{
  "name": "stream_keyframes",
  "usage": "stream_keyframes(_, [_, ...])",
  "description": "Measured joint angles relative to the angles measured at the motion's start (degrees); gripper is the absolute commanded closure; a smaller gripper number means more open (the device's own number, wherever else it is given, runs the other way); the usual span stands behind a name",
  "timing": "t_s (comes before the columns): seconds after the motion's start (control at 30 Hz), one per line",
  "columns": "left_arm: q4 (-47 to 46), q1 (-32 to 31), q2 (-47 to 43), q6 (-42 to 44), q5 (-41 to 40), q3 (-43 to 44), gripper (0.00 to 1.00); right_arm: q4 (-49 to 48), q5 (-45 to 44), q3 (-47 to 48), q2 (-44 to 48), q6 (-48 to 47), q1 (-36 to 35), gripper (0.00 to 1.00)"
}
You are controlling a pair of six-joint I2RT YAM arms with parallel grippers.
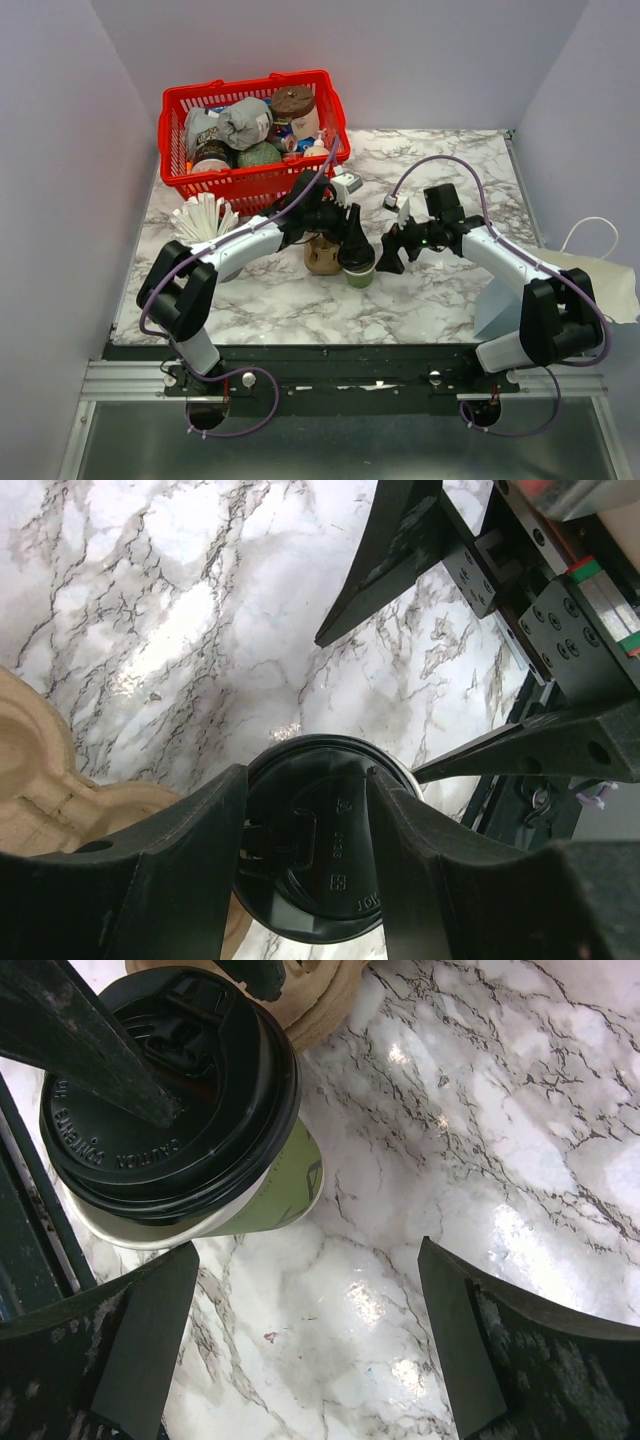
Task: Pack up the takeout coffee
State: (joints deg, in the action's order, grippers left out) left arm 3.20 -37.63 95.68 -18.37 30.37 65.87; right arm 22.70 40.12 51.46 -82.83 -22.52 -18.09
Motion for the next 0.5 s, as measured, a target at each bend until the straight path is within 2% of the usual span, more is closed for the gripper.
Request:
stream_keyframes(0.2, [2.5, 1.4, -1.7, 0.5, -0.1, 0.7, 0.38, 0.0, -0.3, 0.0, 0.0, -0.2, 0.0, 0.0])
stream_keyframes(0.5, [2.5, 5.3, -8.3, -1.0, 0.3, -5.6, 0.37, 0.0, -0.5, 0.0, 0.0, -0.5, 0.0, 0.0])
